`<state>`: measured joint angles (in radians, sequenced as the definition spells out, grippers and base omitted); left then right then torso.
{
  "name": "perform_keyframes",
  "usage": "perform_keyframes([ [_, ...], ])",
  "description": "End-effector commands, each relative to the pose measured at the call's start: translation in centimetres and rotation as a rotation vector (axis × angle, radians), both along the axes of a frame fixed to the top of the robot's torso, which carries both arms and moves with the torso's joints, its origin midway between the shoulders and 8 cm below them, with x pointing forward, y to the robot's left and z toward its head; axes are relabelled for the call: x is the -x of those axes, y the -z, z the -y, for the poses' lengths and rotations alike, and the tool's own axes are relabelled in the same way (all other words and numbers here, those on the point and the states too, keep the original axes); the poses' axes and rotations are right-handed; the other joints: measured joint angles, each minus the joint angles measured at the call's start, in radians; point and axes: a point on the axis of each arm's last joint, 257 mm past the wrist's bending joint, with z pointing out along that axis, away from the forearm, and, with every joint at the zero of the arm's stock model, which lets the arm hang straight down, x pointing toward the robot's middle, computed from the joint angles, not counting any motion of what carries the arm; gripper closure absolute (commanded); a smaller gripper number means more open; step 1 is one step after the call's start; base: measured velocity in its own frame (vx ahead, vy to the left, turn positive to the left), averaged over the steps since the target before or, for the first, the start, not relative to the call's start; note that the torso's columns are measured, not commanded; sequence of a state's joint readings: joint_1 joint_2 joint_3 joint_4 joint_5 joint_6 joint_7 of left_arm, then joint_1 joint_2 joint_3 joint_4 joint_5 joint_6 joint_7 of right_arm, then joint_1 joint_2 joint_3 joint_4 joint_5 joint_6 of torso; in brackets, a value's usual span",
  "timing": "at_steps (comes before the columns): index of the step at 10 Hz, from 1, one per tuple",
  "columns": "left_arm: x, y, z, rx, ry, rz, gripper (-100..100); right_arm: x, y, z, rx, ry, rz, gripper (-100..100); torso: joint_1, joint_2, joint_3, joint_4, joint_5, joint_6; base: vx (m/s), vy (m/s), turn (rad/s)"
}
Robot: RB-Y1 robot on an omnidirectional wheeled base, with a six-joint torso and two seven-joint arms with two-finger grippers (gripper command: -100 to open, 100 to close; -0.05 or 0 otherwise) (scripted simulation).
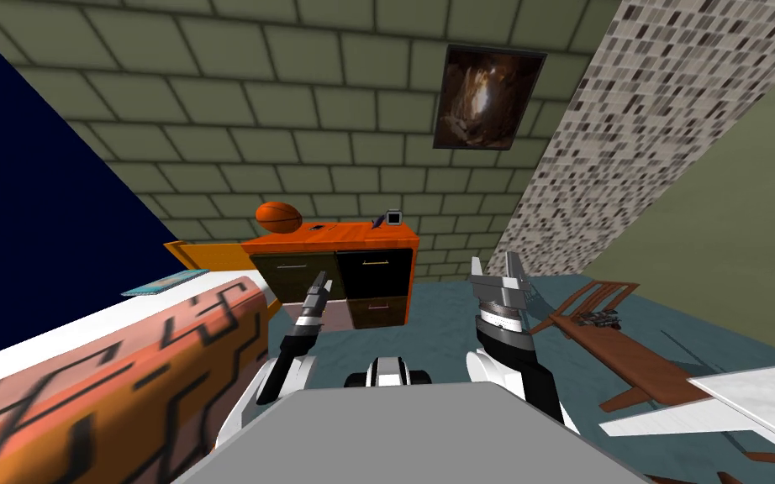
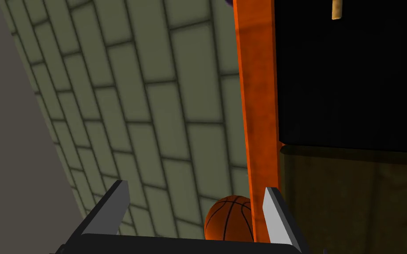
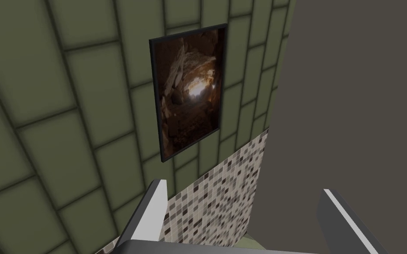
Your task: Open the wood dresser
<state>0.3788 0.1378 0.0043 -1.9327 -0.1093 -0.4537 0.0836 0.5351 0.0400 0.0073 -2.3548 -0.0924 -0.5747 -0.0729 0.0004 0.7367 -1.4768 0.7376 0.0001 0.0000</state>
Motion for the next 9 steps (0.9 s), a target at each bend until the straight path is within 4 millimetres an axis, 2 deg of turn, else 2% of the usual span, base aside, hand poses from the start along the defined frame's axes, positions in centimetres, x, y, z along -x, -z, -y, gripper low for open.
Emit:
perform_keyframes([
  [1, -1.0, 2.4, -0.2, 0.0, -0.009, -0.059, -100, 0.0, 0.0, 0.0, 0.0, 0.0, 0.0, 0, -0.001, 0.0, 0.0, 0.0, 0.0, 0.0, 0.144, -0.091, -0.017],
  [7, -3.0, 7.1, -0.5, 0.018, -0.029, -0.171, -100, 0.0, 0.0, 0.0, 0.0, 0.0, 0.0, 0, -0.001, 0.0, 0.0, 0.0, 0.0, 0.0, 0.105, -0.077, -0.017],
  [9, -3.9, 9.4, 0.0, 0.059, -0.042, -0.222, -100, 0.0, 0.0, 0.0, 0.0, 0.0, 0.0, 0, 0.0, 0.001, 0.001, 0.0, 0.0, 0.0, 0.134, -0.084, -0.025],
])
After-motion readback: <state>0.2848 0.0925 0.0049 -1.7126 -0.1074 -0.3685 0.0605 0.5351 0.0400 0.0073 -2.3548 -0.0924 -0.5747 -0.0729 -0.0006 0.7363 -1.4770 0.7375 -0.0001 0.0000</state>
